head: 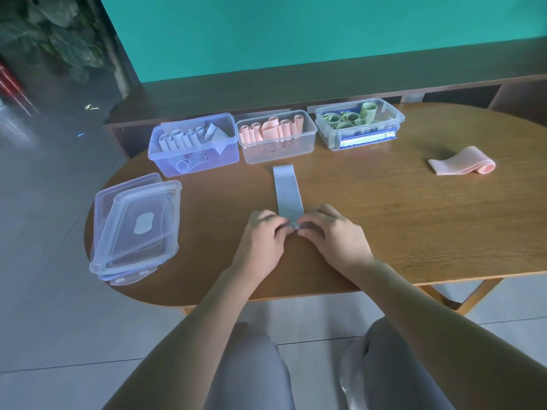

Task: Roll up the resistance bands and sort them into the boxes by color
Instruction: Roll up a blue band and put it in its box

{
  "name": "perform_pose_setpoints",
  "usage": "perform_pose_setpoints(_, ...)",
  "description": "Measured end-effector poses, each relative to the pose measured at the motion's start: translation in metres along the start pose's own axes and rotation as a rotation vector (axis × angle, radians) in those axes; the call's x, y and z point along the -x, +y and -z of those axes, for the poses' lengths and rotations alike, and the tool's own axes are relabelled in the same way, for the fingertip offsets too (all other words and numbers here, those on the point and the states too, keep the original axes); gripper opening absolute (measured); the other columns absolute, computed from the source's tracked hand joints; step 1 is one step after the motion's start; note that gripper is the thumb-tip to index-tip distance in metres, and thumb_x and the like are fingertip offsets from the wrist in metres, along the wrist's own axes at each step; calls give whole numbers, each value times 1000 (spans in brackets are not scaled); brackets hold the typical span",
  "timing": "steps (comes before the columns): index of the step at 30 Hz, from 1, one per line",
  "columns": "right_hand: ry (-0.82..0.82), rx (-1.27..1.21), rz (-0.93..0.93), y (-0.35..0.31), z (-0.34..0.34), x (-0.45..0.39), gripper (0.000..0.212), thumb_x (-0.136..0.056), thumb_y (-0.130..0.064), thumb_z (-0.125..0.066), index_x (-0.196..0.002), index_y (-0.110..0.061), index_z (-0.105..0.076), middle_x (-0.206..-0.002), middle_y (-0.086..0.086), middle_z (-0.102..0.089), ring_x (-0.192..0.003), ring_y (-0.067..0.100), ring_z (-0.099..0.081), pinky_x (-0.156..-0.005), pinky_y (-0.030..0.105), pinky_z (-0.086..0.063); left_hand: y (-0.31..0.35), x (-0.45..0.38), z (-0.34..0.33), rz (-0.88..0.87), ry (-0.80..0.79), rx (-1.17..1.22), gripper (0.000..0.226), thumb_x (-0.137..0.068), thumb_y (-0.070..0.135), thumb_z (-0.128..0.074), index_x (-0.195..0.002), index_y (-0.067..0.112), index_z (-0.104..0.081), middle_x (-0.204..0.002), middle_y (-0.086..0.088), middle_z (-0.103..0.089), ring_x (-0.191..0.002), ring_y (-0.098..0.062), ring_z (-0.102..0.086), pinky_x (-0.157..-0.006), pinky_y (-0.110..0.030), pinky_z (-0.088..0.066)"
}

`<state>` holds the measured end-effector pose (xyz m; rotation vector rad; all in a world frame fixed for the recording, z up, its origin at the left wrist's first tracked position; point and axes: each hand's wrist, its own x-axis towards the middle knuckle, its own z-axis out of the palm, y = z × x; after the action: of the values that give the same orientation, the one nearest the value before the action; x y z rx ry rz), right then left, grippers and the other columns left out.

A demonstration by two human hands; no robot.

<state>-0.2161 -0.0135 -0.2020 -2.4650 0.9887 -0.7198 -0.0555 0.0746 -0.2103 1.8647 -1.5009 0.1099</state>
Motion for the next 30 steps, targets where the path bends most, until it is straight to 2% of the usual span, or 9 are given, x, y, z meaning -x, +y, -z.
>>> perform_pose_setpoints(4, 17, 41, -31, 1, -4, -9, 18, -101, -37, -58, -111, -35, -73, -117, -18, -62, -98, 10, -63, -67, 25, -39, -3, -2, -1, 31, 15, 15, 13, -87, 10, -78, -100, 9, -79, -98, -5, -65, -93, -21, -60, -83, -12, -40)
perform_pose_setpoints(6, 21, 60, -31, 2, -6, -13, 21, -102, -36, -55, -112, -32, -74, -118, -15, -63, -98, 13, -64, -67, 26, -41, -5, -2, 1, 31, 37, 48, 14, -86, 6, -78, -99, 12, -77, -98, -1, -68, -93, -19, -61, -85, -18, -47)
perform_pose_setpoints(9, 5, 71, -35, 4, -6, -16, 24, -103, -35, -53, -114, -30, -74, -119, -14, -64, -101, 15, -64, -70, 26, -41, -7, -2, 2, 27, 41, 67, 9, -89, 11, -76, -97, 15, -76, -96, 6, -71, -92, -15, -61, -81, -29, -54)
perform_pose_setpoints(15, 0, 82, -22, 3, -5, -17, 24, -104, -35, -53, -115, -28, -73, -119, -9, -60, -98, 17, -63, -69, 26, -41, -2, -3, 0, 68, 17, 51, 14, -88, 13, -78, -101, 13, -74, -97, 1, -69, -95, -18, -58, -82, -20, -45)
perform_pose_setpoints(19, 47, 26, 22, 2, -5, -16, 16, -101, -29, -59, -108, -24, -73, -115, -6, -59, -90, 21, -64, -65, 30, -48, -2, -7, -2, 74, 15, 20, 12, -88, 12, -77, -99, 10, -74, -96, -4, -67, -93, -23, -58, -81, -20, -41)
perform_pose_setpoints(21, 38, 10, 47, 2, -6, -17, 15, -101, -25, -59, -105, -20, -73, -111, -7, -62, -89, 21, -65, -65, 28, -45, -3, -7, -3, 71, 21, 8, 11, -89, 13, -76, -100, 10, -75, -96, -6, -67, -94, -24, -59, -81, -20, -42)
perform_pose_setpoints(26, 0, 1, 23, 6, -4, -25, 21, -98, -37, -62, -114, -27, -72, -119, -13, -62, -101, 15, -63, -73, 29, -48, -7, -13, -7, 82, 53, -21, 11, -94, 16, -71, -101, 11, -77, -94, -8, -64, -91, -24, -60, -81, -25, -46)
perform_pose_setpoints(30, -40, 25, 7, 11, -4, -35, 25, -100, -39, -59, -120, -31, -71, -123, -15, -60, -112, 13, -59, -77, 31, -47, -9, -23, -9, 81, 102, -4, 6, -90, 10, -75, -94, 9, -79, -92, -8, -62, -83, -21, -61, -77, -20, -45)
